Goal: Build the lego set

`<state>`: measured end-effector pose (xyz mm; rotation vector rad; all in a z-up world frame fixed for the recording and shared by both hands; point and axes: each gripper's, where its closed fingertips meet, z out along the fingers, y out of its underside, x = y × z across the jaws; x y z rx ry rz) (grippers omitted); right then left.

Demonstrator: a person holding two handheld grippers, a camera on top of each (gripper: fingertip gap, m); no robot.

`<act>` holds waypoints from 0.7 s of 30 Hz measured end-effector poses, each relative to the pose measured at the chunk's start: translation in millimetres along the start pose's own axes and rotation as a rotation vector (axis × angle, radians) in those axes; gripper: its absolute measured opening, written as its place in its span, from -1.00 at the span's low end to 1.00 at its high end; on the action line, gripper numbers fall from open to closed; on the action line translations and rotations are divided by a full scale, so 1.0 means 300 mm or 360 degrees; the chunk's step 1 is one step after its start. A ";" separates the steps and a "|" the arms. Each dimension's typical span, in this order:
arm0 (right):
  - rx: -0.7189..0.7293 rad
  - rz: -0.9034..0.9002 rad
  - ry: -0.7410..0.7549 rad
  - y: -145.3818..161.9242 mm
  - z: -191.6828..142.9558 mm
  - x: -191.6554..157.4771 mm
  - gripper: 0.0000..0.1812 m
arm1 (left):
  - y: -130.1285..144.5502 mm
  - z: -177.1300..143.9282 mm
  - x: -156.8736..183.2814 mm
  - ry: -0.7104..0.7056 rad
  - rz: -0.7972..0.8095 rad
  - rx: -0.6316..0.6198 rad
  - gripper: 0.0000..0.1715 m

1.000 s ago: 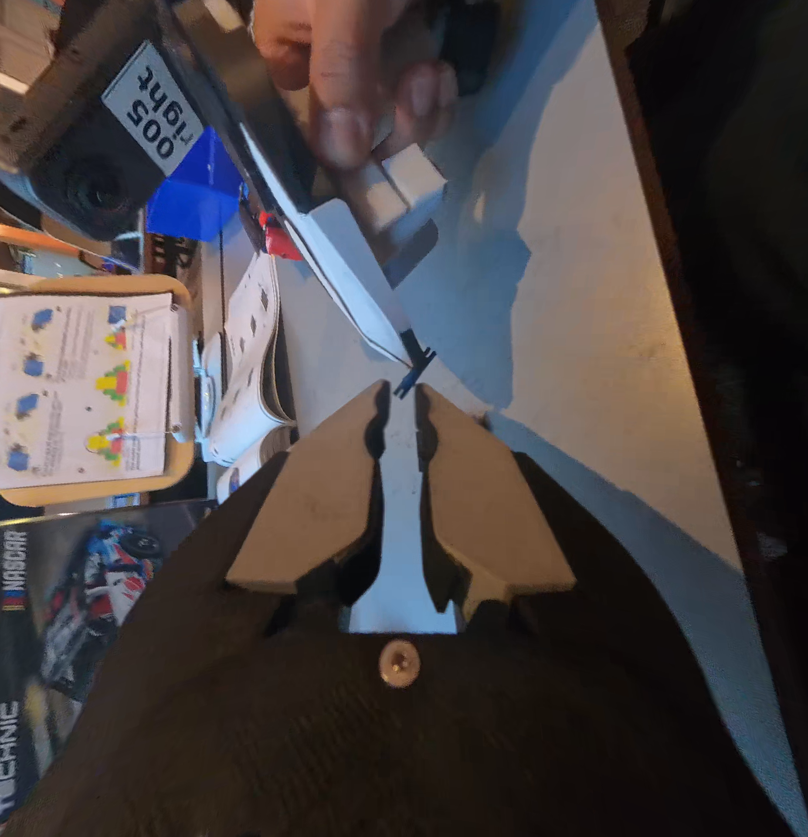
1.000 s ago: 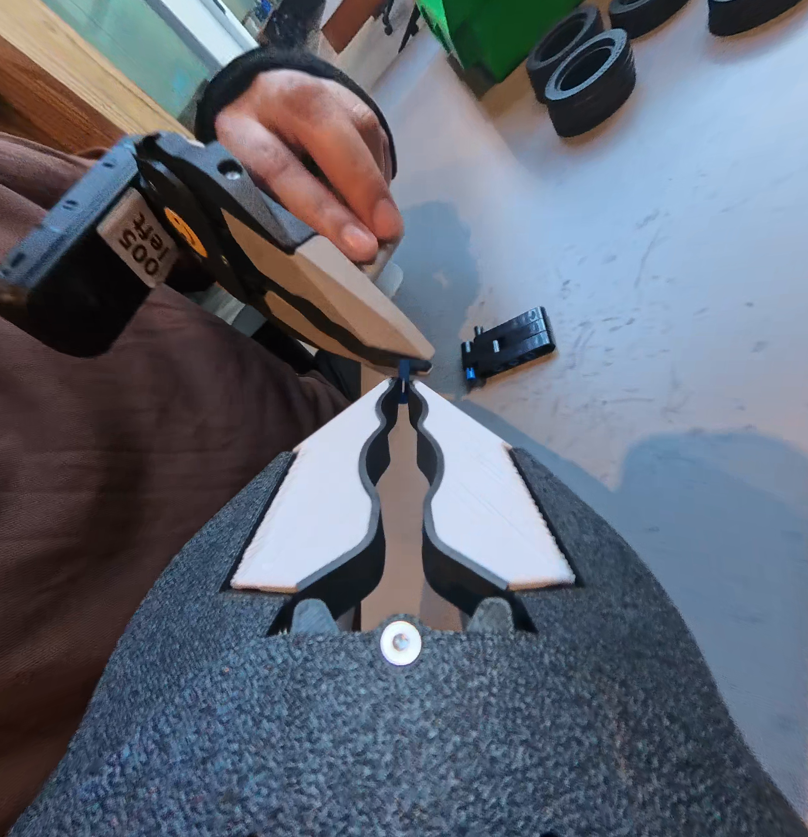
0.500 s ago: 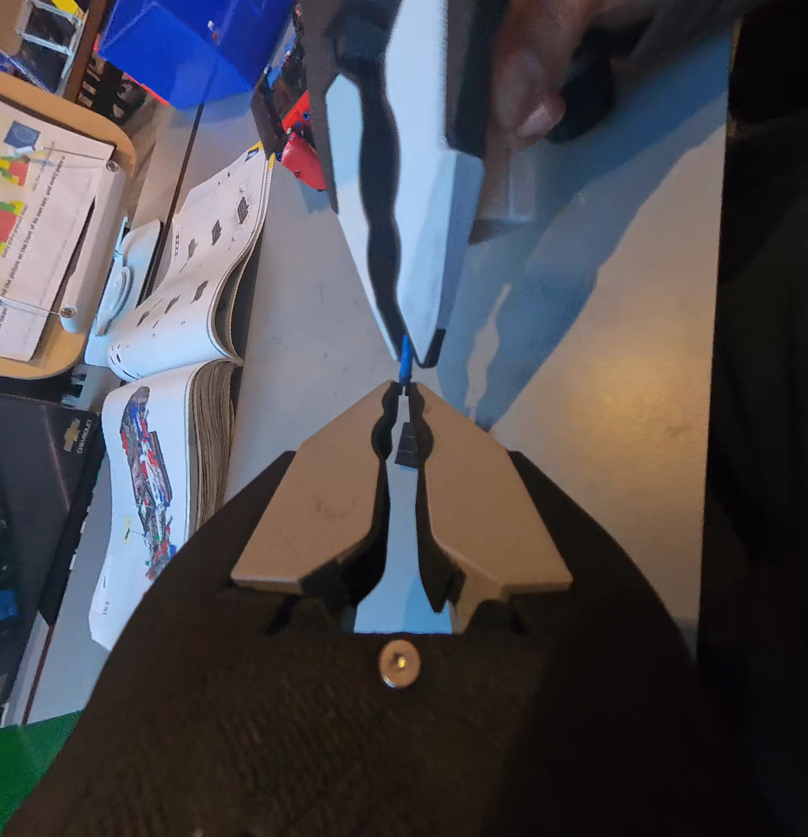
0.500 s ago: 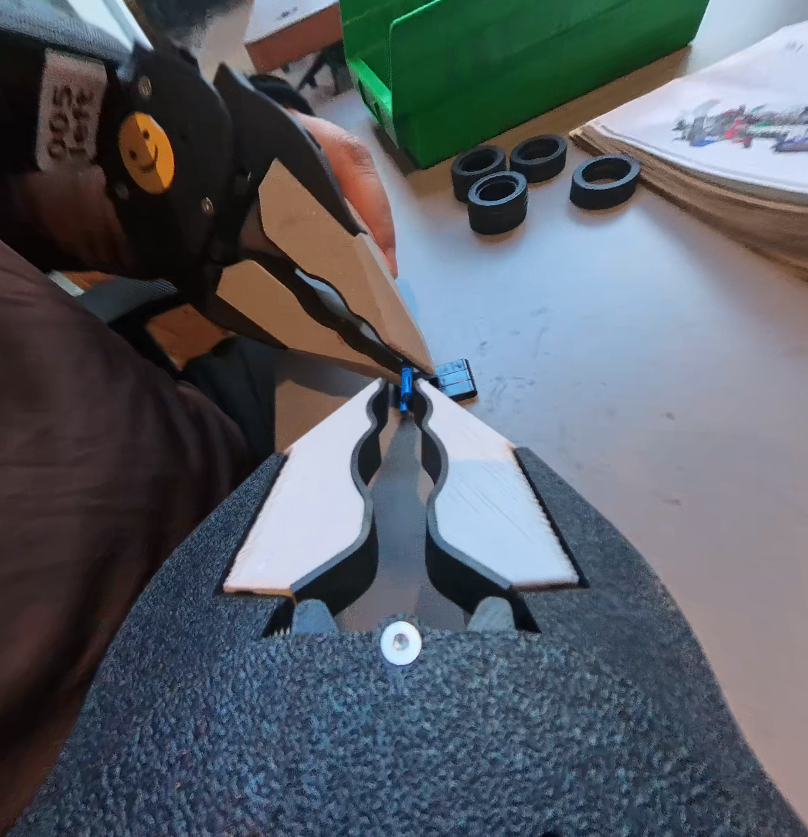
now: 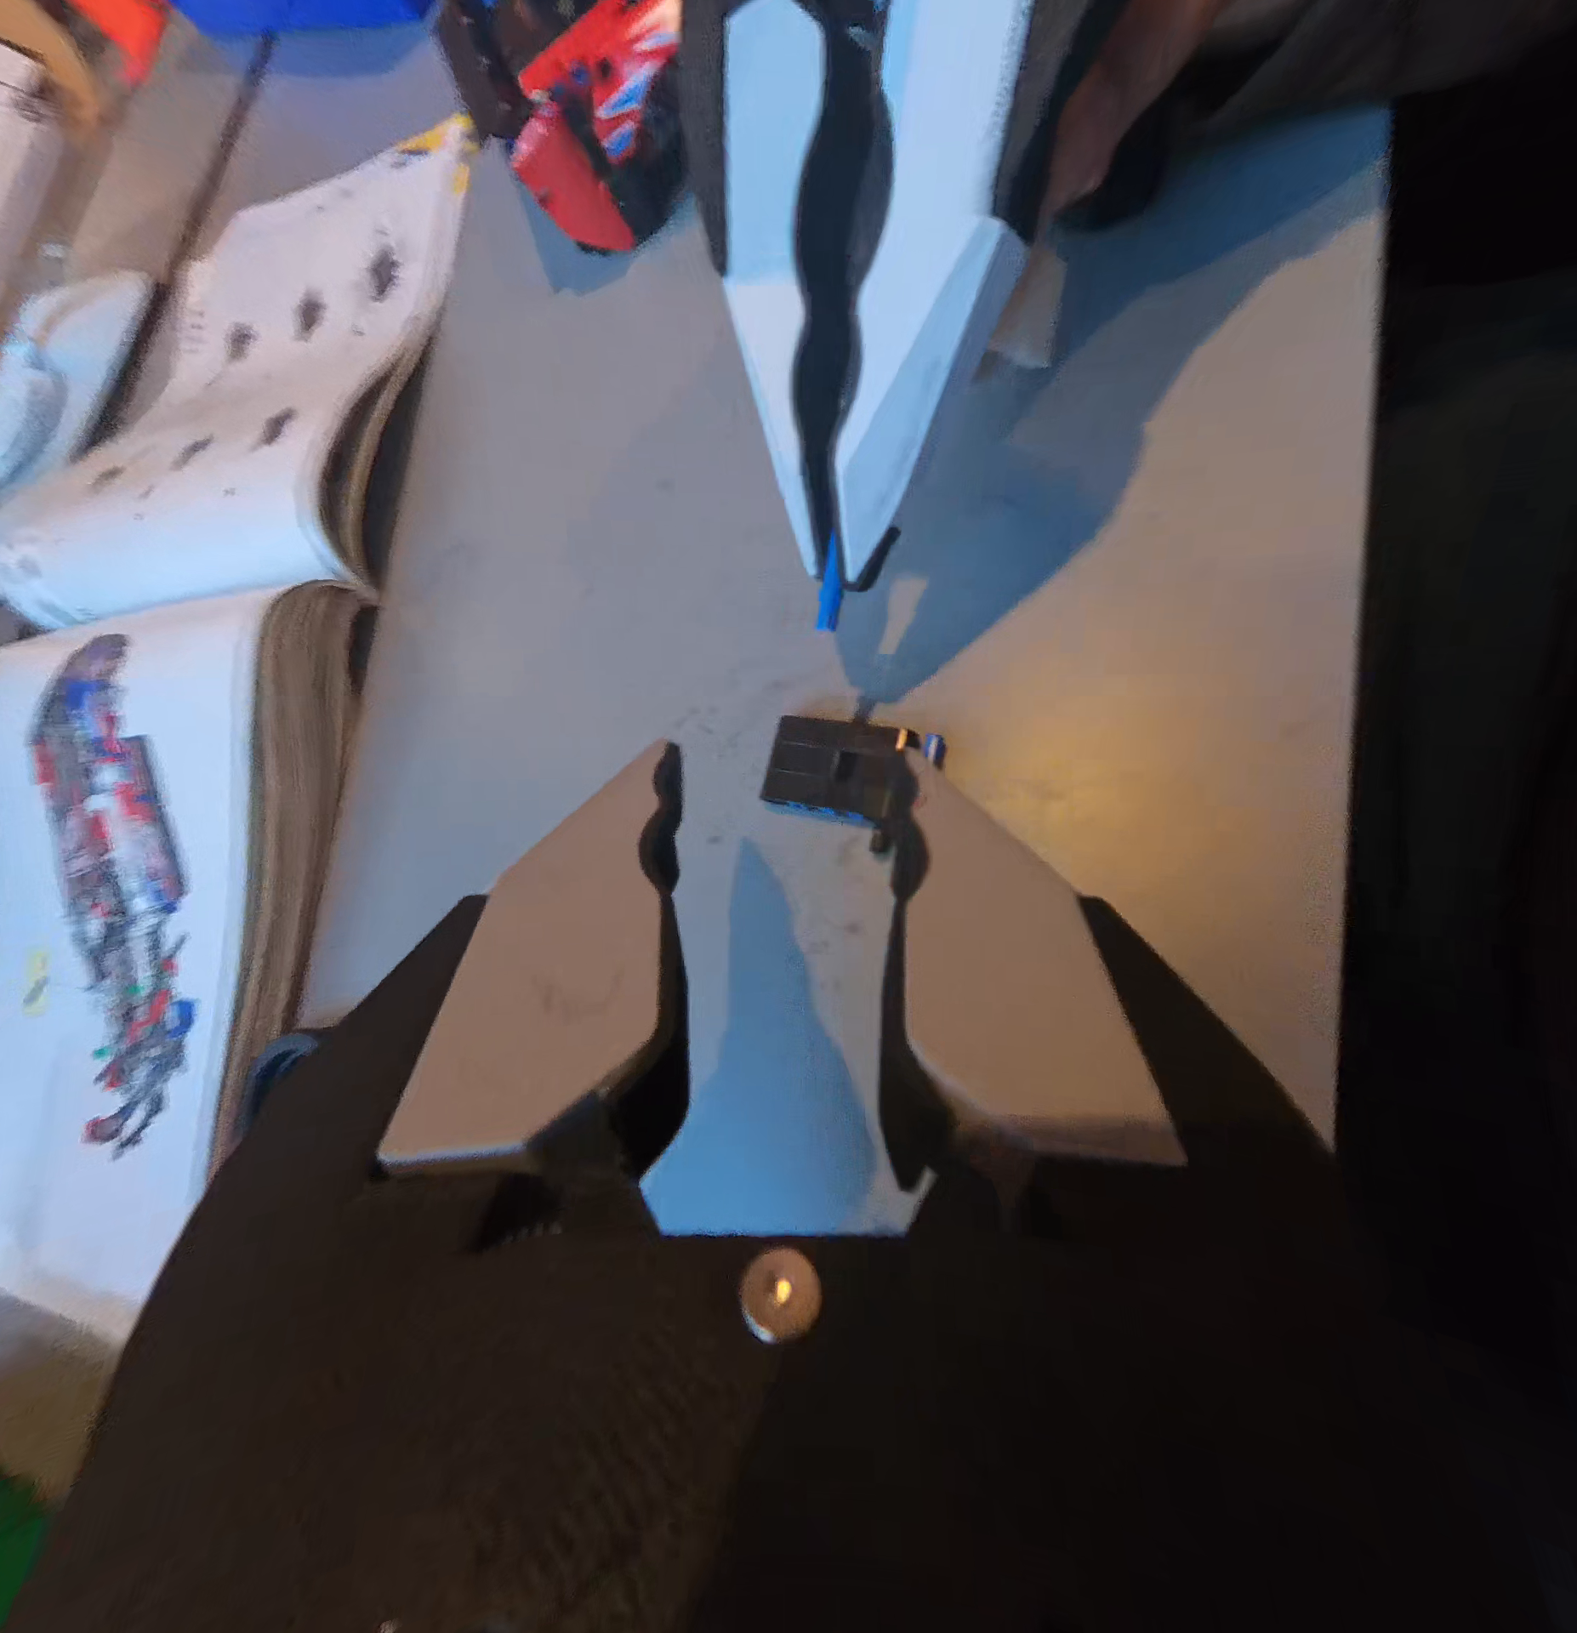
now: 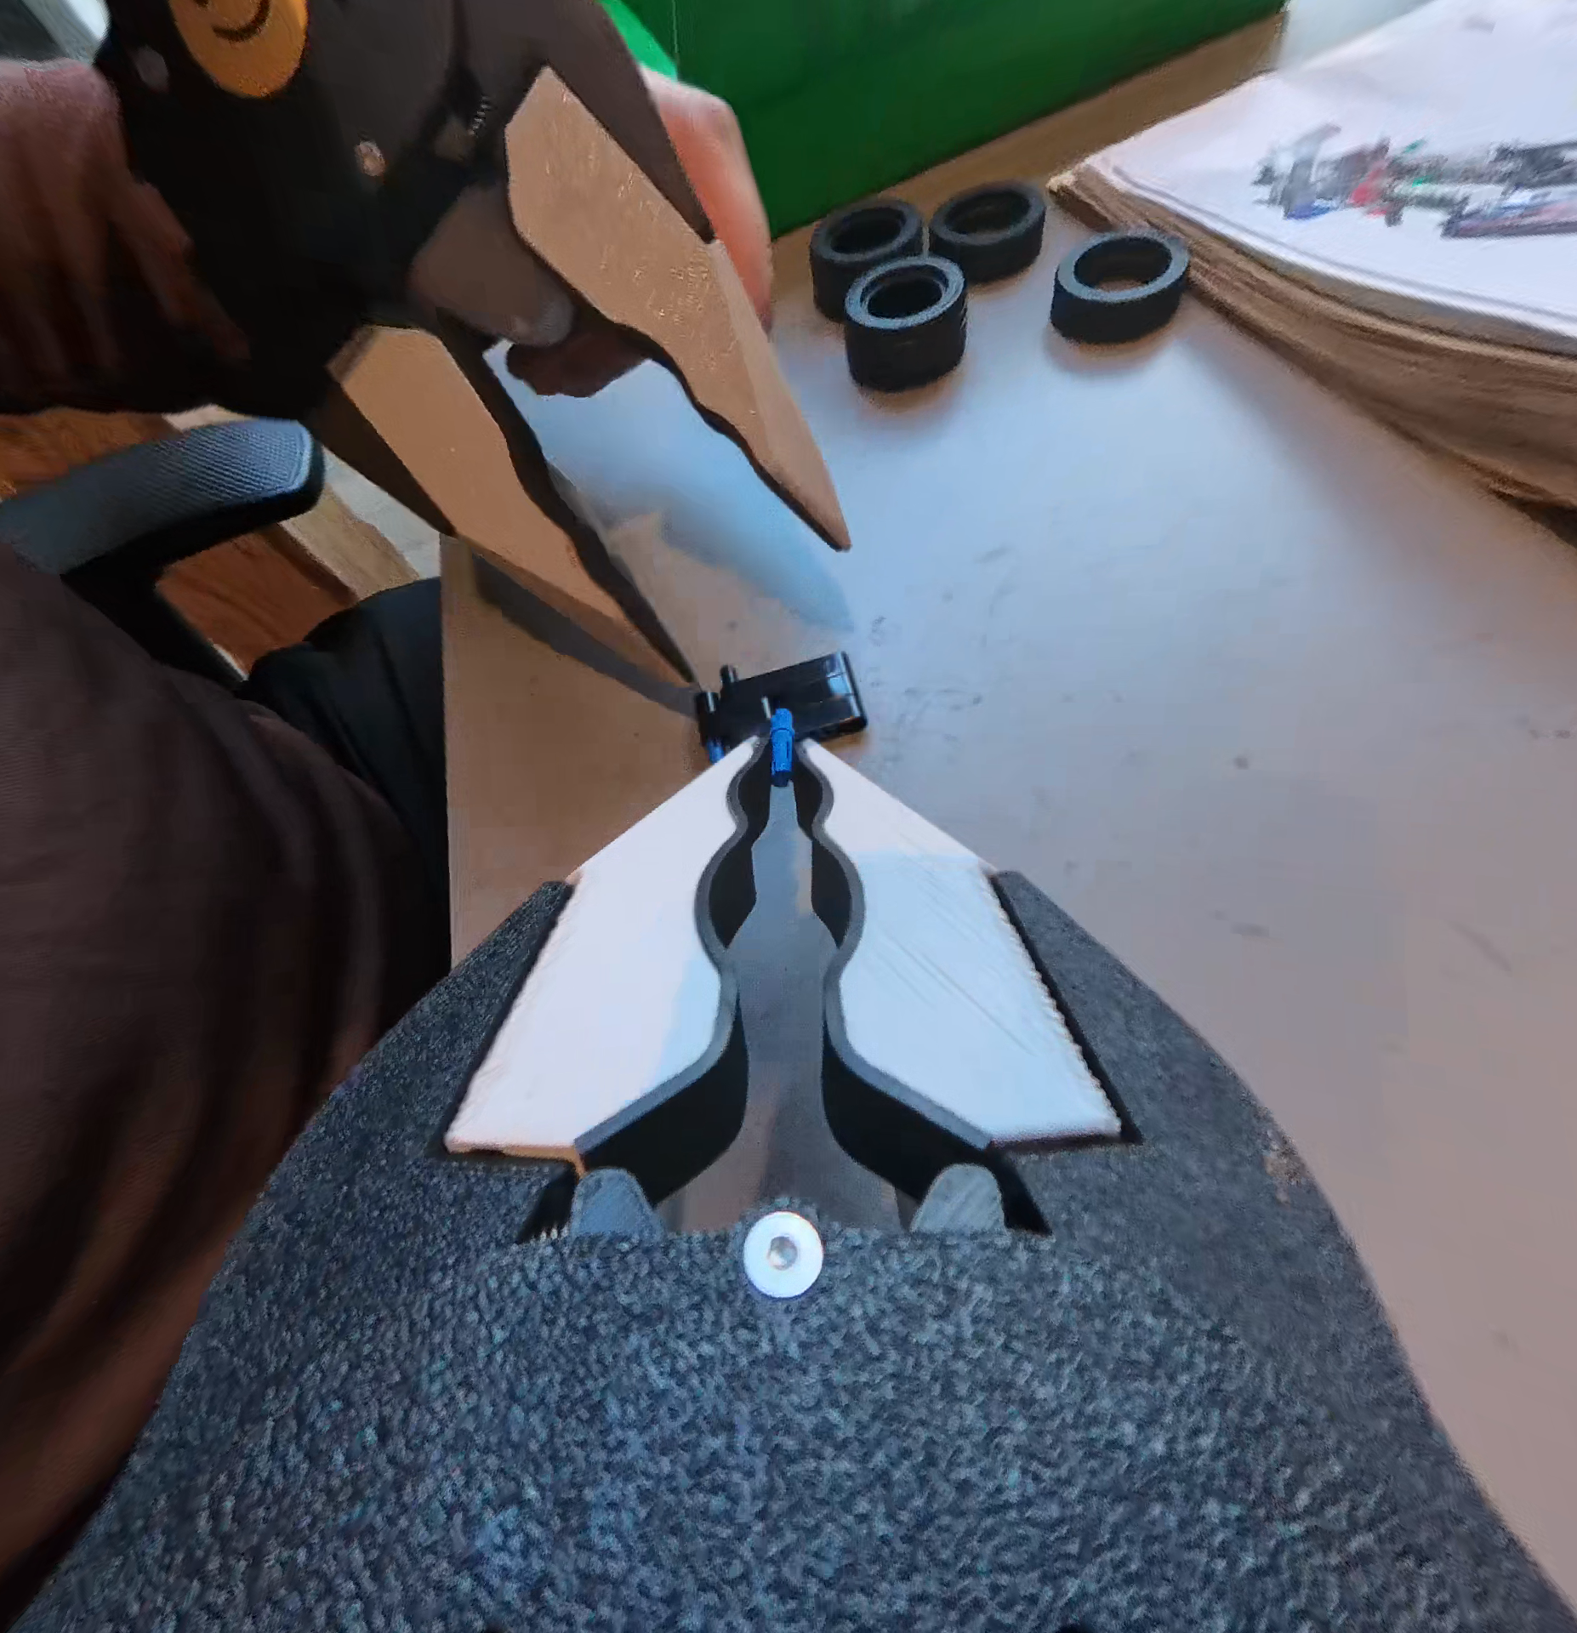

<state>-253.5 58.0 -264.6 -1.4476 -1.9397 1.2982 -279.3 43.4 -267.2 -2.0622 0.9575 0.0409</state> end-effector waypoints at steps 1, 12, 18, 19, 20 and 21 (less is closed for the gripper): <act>-0.0003 0.0013 -0.0015 0.001 0.000 -0.001 -0.95 | 0.010 0.007 0.012 0.0100 -0.0019 -0.0005 -0.43; 0.0041 0.0061 -0.0011 0.013 -0.084 -0.052 -0.95 | 0.031 0.051 0.142 0.0488 -0.0071 -0.0224 -0.27; 0.0092 0.0071 -0.0015 0.012 -0.128 -0.091 -0.95 | 0.011 0.016 0.215 0.0347 0.0001 -0.0205 -0.29; 0.0090 0.0061 -0.0016 0.013 -0.129 -0.097 -0.95 | 0.007 0.013 0.206 0.0281 0.0080 -0.0195 -0.29; 0.0089 0.0048 -0.0023 0.014 -0.128 -0.106 -0.95 | 0.004 0.012 0.189 0.0215 0.0177 -0.0188 -0.28; 0.0090 0.0036 -0.0040 0.015 -0.127 -0.117 -0.95 | 0.001 0.011 0.179 0.0198 0.0253 -0.0175 -0.28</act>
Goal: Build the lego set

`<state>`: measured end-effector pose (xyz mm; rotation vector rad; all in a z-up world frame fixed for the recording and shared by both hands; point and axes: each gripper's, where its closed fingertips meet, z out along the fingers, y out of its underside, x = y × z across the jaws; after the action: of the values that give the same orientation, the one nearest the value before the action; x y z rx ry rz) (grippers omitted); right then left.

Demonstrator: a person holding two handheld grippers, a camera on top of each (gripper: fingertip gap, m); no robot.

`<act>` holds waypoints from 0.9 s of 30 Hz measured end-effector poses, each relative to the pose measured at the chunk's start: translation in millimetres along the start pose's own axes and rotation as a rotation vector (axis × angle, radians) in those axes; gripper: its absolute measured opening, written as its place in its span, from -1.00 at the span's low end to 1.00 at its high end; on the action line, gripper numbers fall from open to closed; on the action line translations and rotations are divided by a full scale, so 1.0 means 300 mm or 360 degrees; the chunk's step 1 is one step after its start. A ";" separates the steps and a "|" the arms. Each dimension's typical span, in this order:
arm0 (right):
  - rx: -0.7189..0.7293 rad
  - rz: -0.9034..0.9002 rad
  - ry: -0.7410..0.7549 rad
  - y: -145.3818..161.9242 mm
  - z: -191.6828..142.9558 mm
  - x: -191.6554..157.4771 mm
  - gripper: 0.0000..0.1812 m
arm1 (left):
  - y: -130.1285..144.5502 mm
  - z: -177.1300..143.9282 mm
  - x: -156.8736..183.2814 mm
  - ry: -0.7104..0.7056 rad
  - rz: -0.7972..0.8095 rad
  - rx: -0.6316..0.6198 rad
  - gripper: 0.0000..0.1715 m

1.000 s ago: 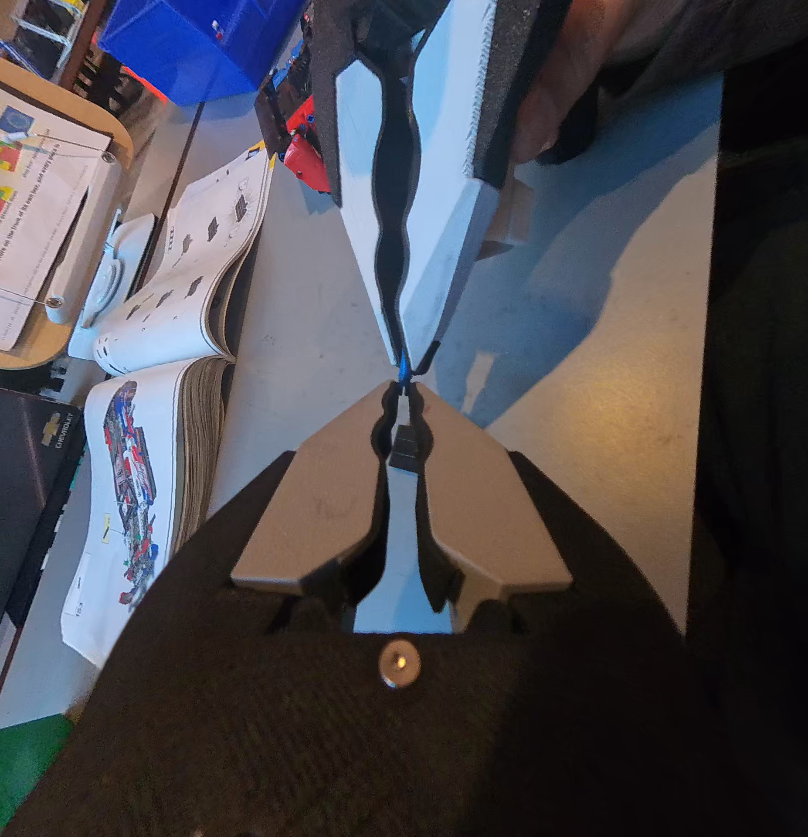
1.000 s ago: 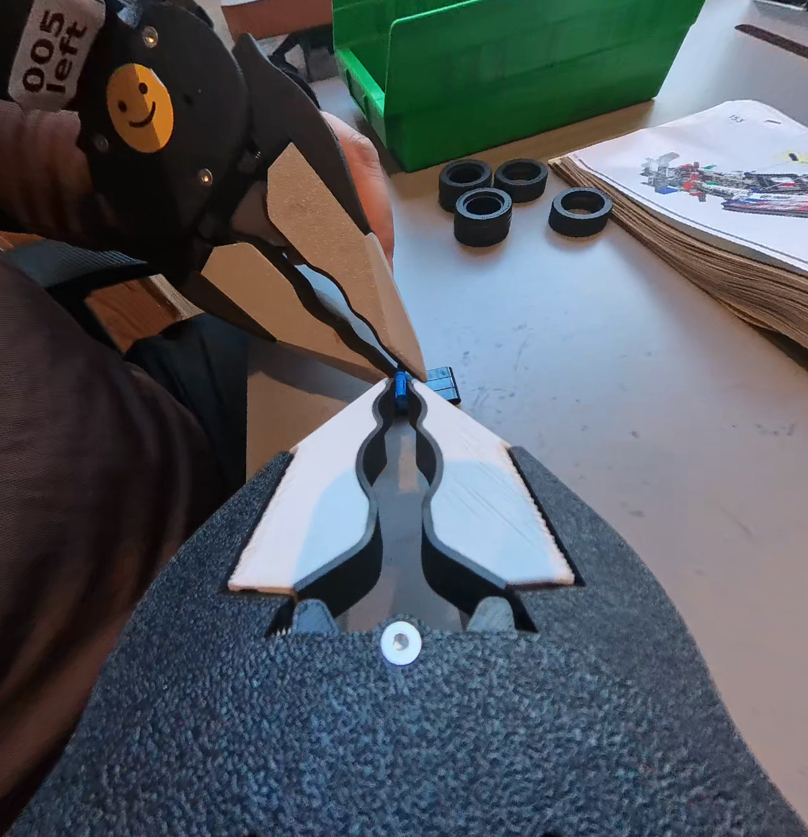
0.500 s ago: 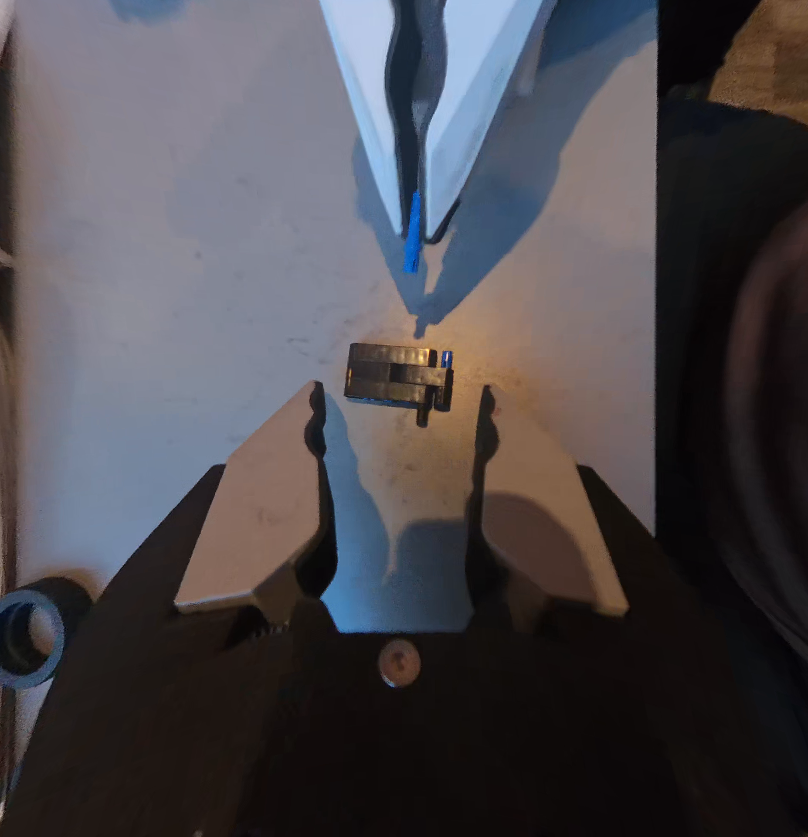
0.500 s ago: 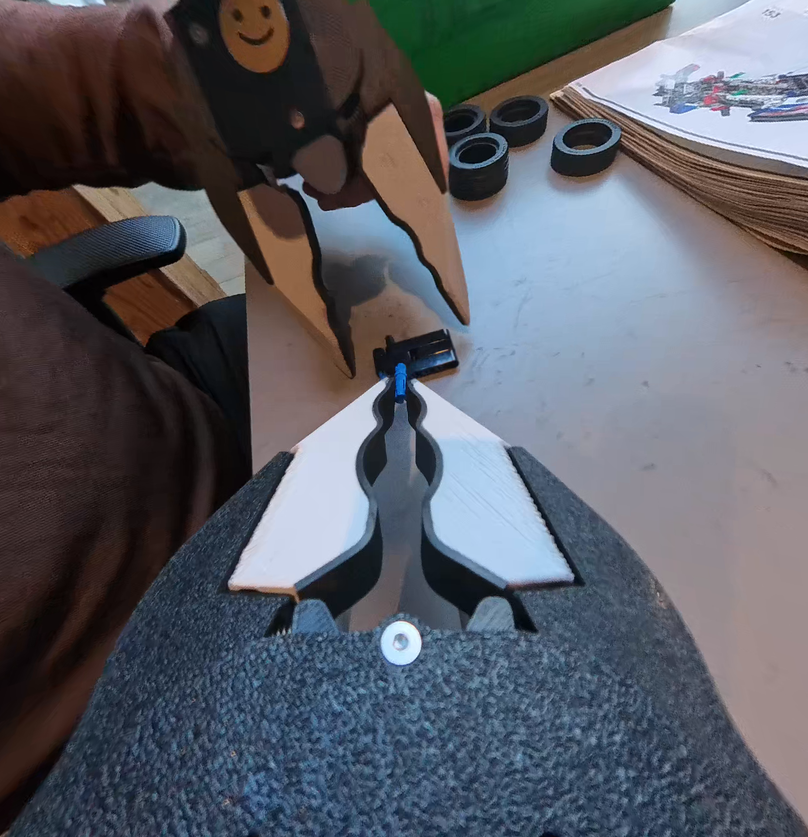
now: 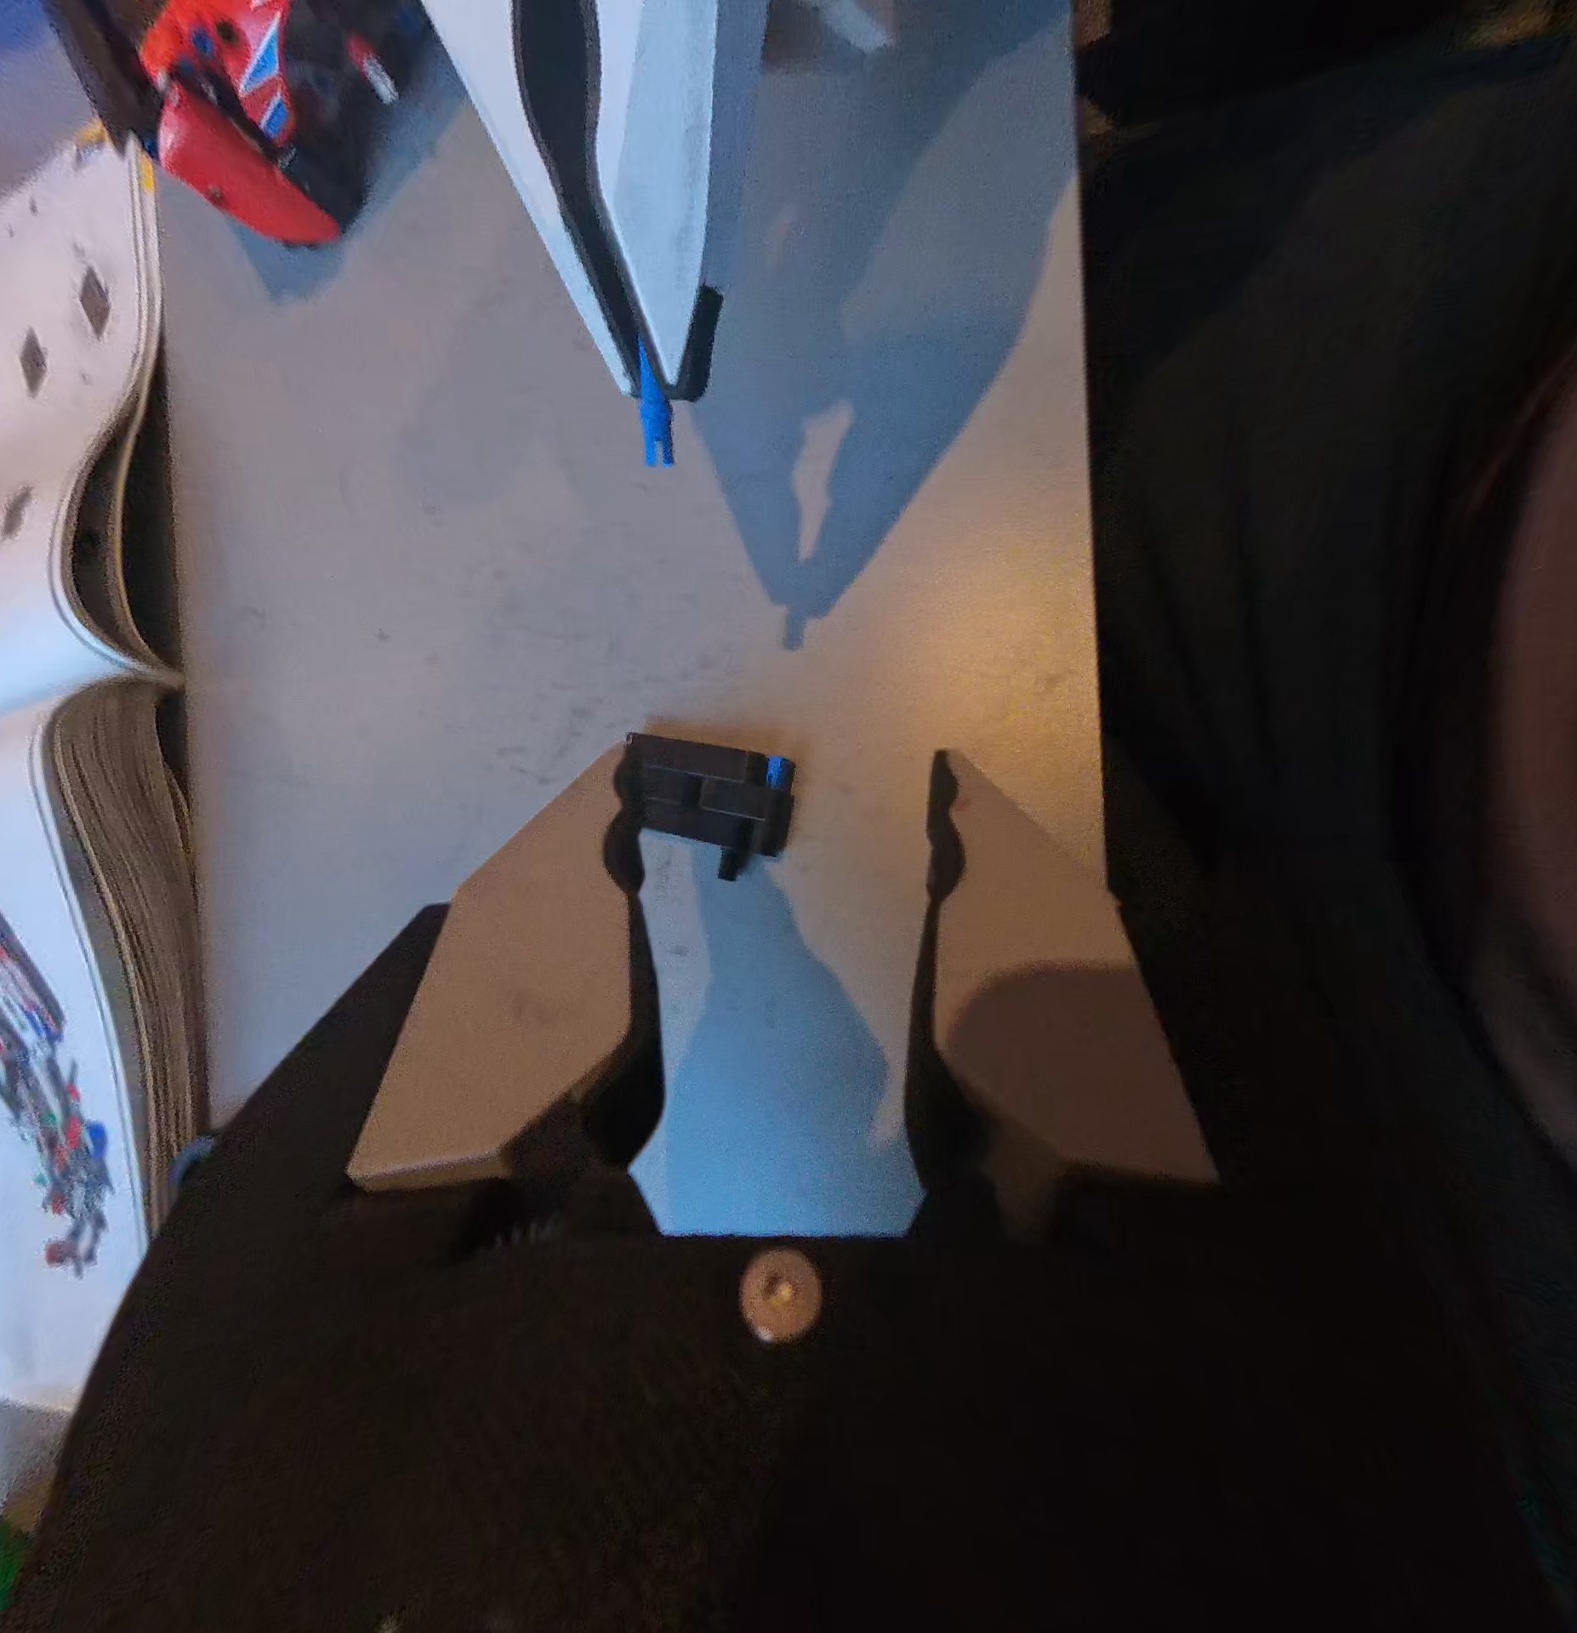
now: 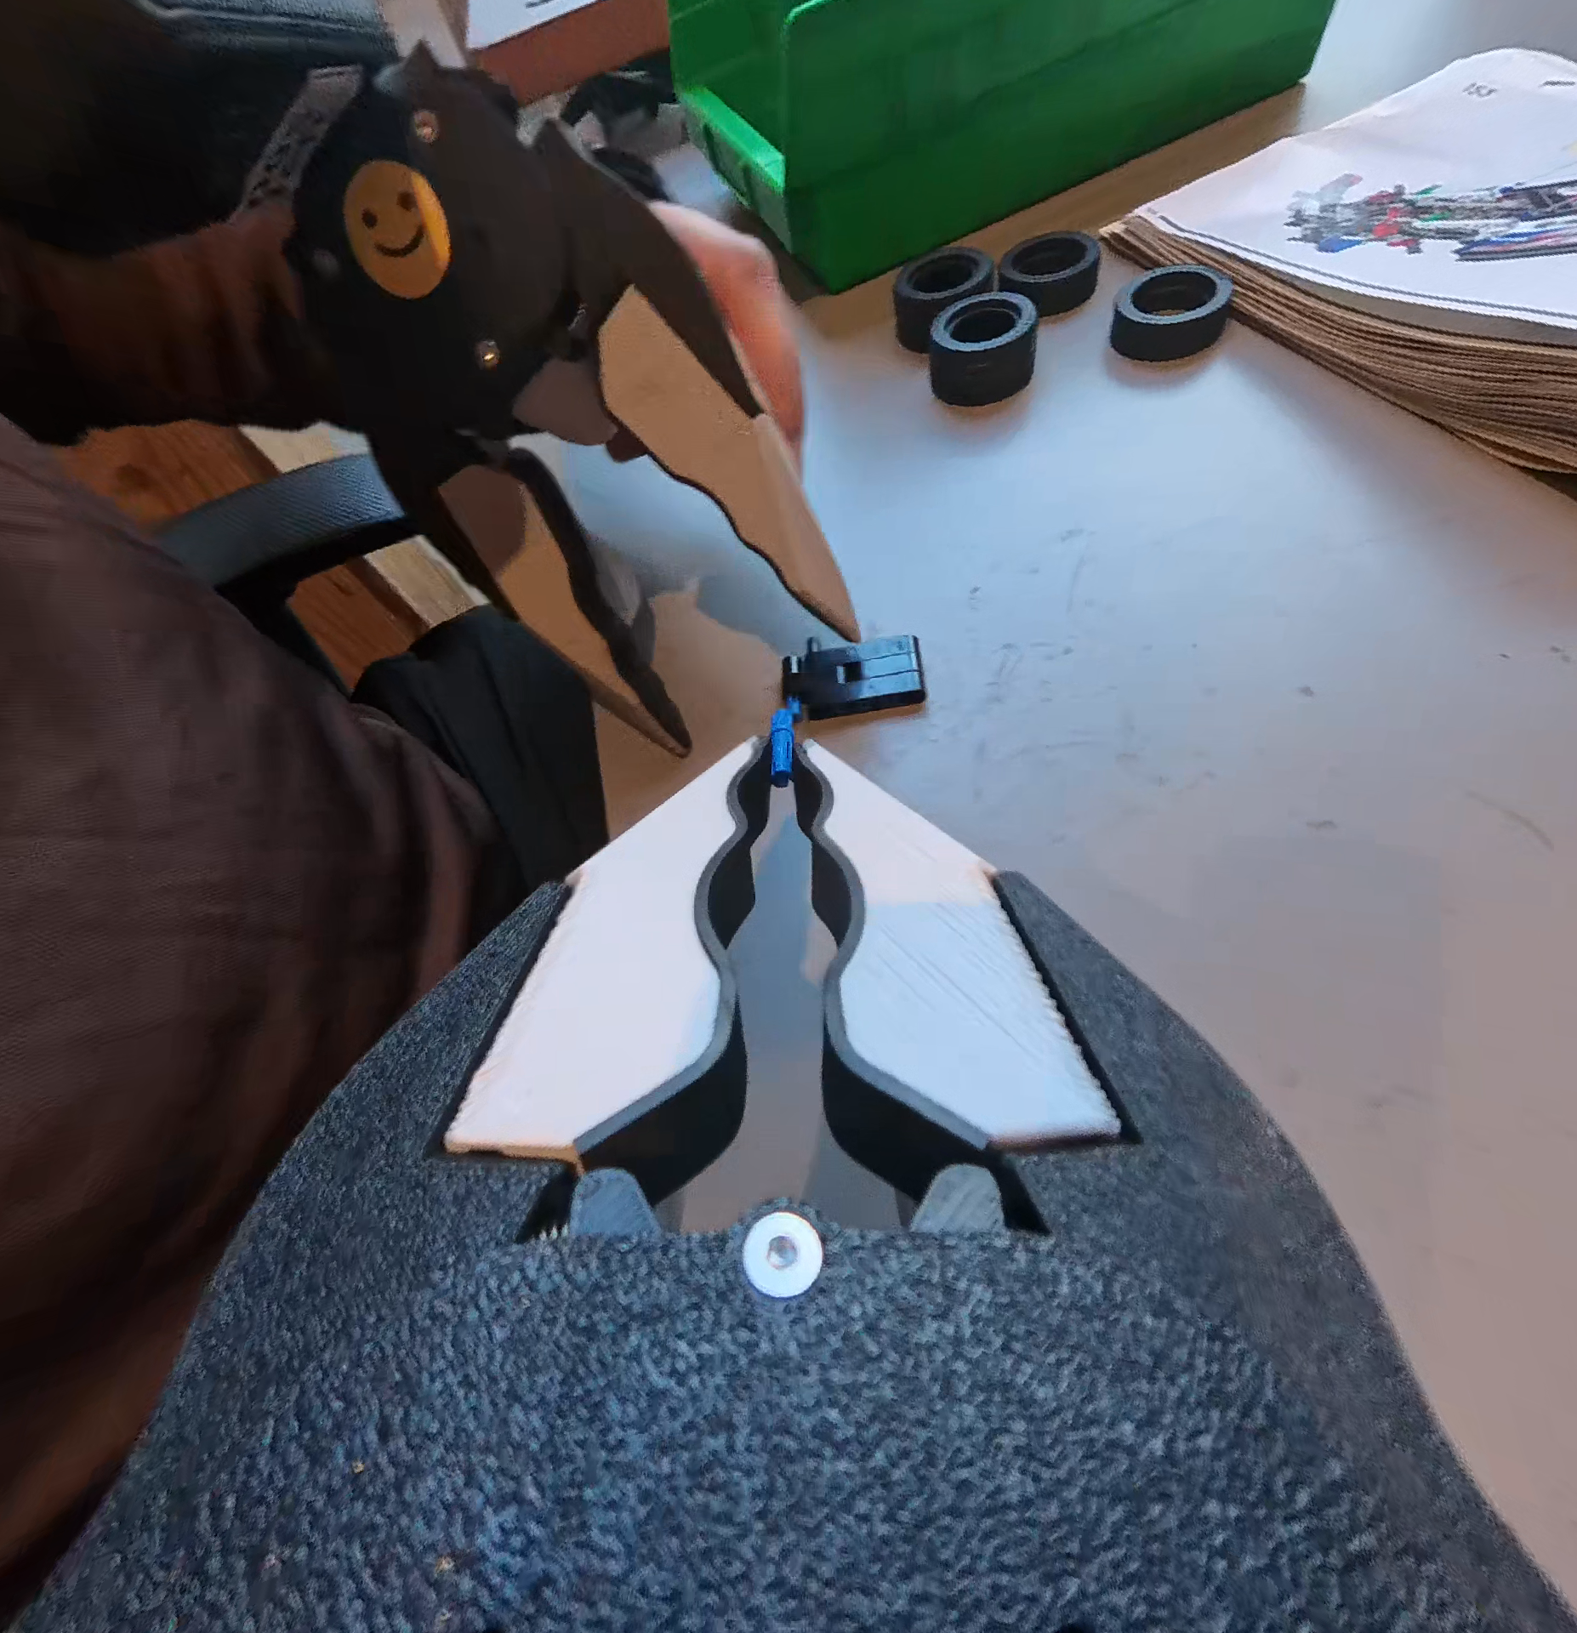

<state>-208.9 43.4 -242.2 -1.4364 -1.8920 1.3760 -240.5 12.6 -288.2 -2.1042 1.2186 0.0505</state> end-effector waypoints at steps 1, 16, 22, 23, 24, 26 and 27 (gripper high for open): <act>-0.0001 -0.0010 -0.0020 0.000 0.003 -0.012 -0.95 | -0.008 -0.002 0.008 0.0068 0.0020 0.0020 -0.19; -0.0021 -0.0097 -0.0064 -0.005 0.000 -0.074 -0.95 | 0.045 0.025 0.077 0.0375 -0.0106 -0.0169 0.24; -0.0022 -0.0085 -0.0094 0.000 0.005 -0.081 -0.95 | 0.073 0.032 0.109 -0.0148 0.0013 -0.0320 0.03; -0.0028 -0.0085 -0.0100 0.002 0.009 -0.083 -0.95 | 0.070 0.032 0.113 -0.0227 0.0001 -0.0325 -0.03; -0.0036 -0.0087 -0.0102 0.005 0.013 -0.084 -0.95 | 0.065 0.031 0.119 -0.0307 -0.0019 -0.0327 -0.08; -0.0053 -0.0090 -0.0107 0.012 0.021 -0.088 -0.95 | 0.056 0.030 0.131 -0.0458 0.0025 -0.0324 -0.17; -0.0063 -0.0090 -0.0113 0.015 0.026 -0.092 -0.95 | 0.051 0.030 0.137 -0.0527 0.0064 -0.0310 -0.22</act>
<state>-201.8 15.3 -243.0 -1.3586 -1.9988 1.3878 -227.0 -17.6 -318.1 -2.1279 1.0892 0.5343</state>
